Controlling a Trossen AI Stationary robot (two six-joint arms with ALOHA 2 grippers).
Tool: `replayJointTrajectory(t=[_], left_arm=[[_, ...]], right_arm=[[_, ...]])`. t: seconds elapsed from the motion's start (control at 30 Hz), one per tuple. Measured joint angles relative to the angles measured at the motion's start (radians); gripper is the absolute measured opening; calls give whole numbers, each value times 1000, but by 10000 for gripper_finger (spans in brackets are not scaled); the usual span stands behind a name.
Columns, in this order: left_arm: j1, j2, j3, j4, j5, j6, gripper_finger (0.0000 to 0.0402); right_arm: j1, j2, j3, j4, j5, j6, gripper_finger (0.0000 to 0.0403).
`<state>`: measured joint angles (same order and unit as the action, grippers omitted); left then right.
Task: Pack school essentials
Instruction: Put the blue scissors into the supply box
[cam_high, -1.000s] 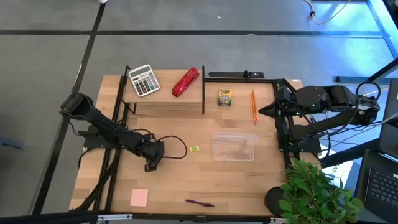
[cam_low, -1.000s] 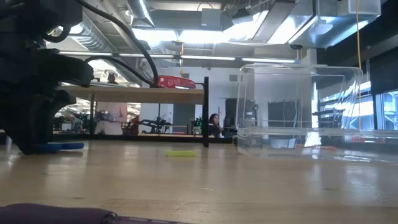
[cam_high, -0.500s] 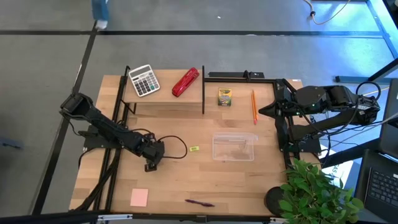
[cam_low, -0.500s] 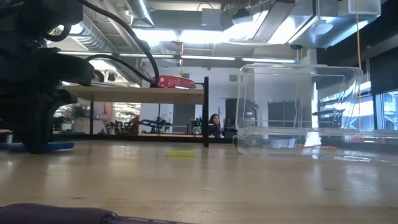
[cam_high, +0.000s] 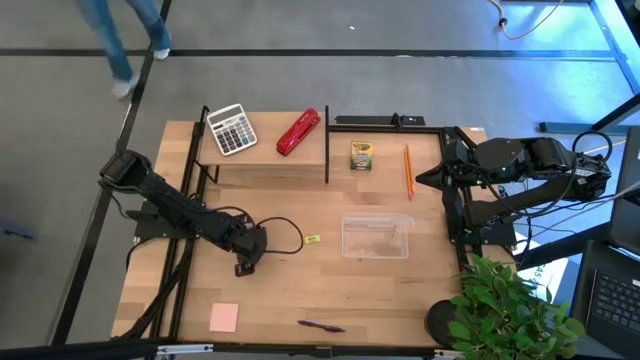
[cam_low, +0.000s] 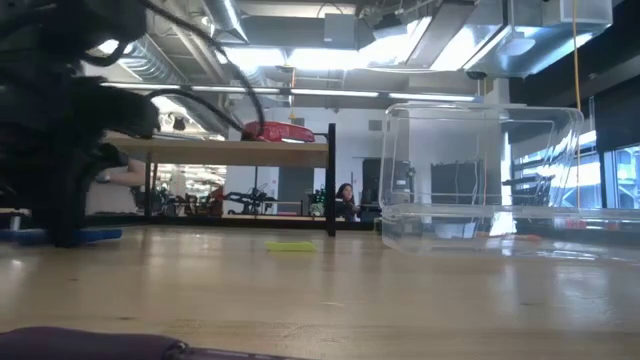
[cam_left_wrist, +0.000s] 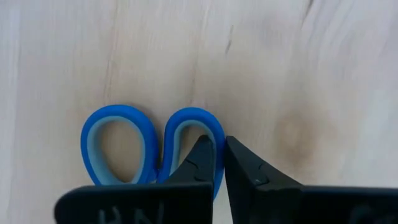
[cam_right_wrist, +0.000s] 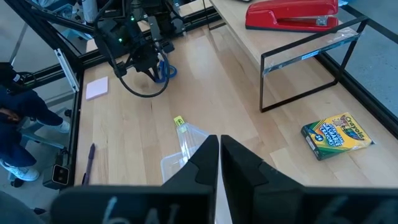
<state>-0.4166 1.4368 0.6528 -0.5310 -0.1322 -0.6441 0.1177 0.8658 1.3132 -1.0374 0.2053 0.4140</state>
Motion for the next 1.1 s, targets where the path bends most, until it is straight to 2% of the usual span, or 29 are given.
replayJointTrajectory(t=[0.27, 0.37, 0.77, 1.1], left_arm=[[58, -3, 41, 1, -9, 3, 2], [76, -3, 60, -7, -8, 48, 2], [136, -5, 200, -21, -4, 127, 2], [155, -6, 338, -169, 6, 165, 2]], right_arm=[[0, 0, 0, 0, 0, 3, 21], [0, 0, 0, 0, 0, 4, 21], [0, 0, 0, 0, 1, 0, 21], [0, 0, 0, 0, -11, -2, 21]])
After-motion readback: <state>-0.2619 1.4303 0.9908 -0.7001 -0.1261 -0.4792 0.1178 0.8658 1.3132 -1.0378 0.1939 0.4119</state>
